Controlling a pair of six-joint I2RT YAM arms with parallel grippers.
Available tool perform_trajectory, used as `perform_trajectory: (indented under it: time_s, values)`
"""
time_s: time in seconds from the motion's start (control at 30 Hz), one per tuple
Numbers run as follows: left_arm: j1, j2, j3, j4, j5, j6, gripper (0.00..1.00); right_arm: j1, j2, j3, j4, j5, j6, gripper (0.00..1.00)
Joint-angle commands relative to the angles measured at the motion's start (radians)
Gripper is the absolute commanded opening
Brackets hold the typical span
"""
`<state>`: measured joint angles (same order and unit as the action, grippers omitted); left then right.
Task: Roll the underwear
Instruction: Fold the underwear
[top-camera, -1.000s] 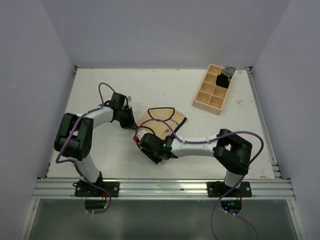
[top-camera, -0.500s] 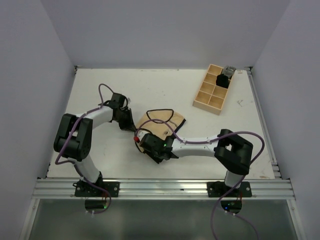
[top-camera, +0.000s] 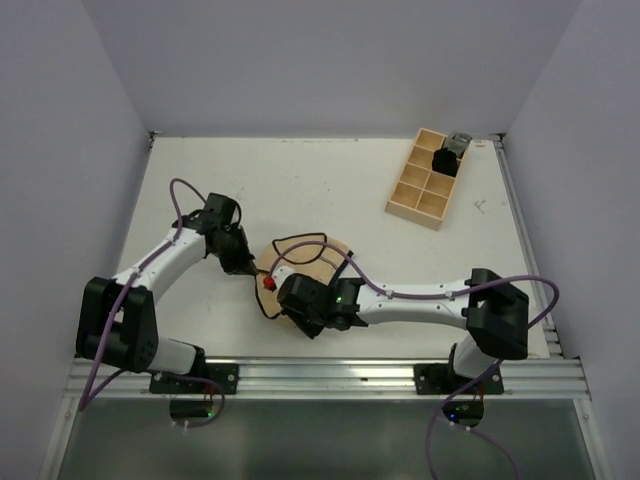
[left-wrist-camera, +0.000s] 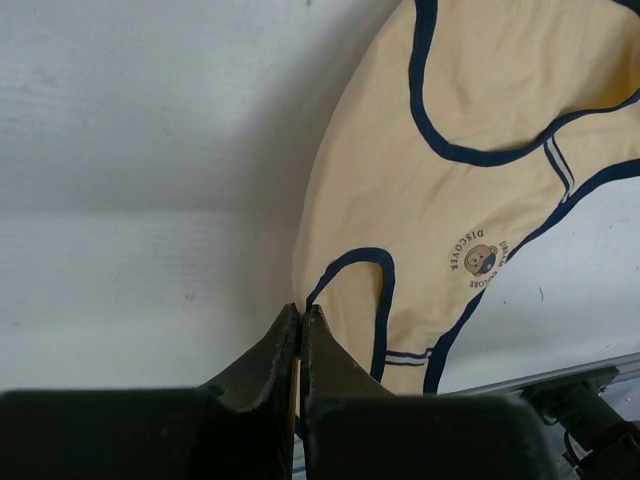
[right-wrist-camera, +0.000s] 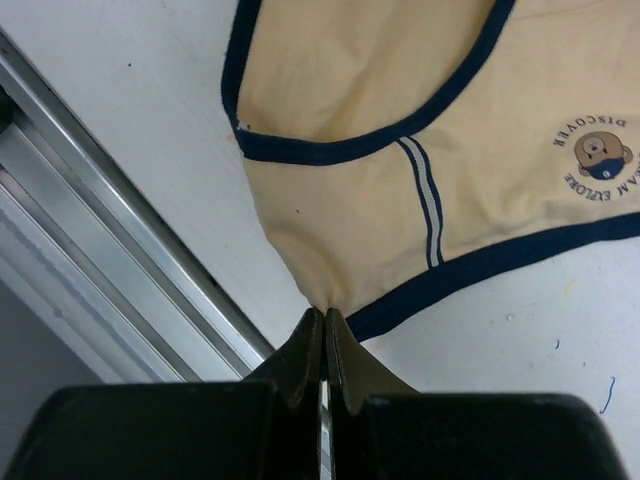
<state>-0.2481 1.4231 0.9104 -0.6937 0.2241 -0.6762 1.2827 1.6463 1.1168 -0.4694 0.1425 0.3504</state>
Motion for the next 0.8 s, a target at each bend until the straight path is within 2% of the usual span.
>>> perform_trajectory:
  time_s: [0.0,0.23,0.3,0.4,0.53,0.6,0.77]
  values:
    - [0.023,-0.044,-0.013,-0.066,-0.043,-0.066,0.00,-0.003,-0.066,0.043,-0.046,0.038,0.052,0.00]
    - [0.038,0.006,0.110,-0.101,-0.028,-0.141,0.00,-0.020,-0.013,0.175,-0.127,0.059,0.036,0.00]
    - [0.040,0.019,0.137,-0.109,-0.043,-0.152,0.04,-0.032,0.000,0.195,-0.141,0.058,0.041,0.00]
    - [0.055,0.040,0.173,-0.112,-0.064,-0.154,0.07,-0.092,-0.008,0.222,-0.158,0.032,0.053,0.00]
    - [0.084,0.118,0.203,-0.092,-0.020,-0.163,0.05,-0.221,-0.002,0.250,-0.158,-0.029,0.052,0.00]
    - [0.084,0.166,0.246,-0.073,0.012,-0.177,0.11,-0.253,0.020,0.264,-0.158,-0.060,0.038,0.00]
    - [0.082,0.267,0.359,-0.058,0.052,-0.212,0.16,-0.339,0.058,0.299,-0.150,-0.116,0.028,0.00]
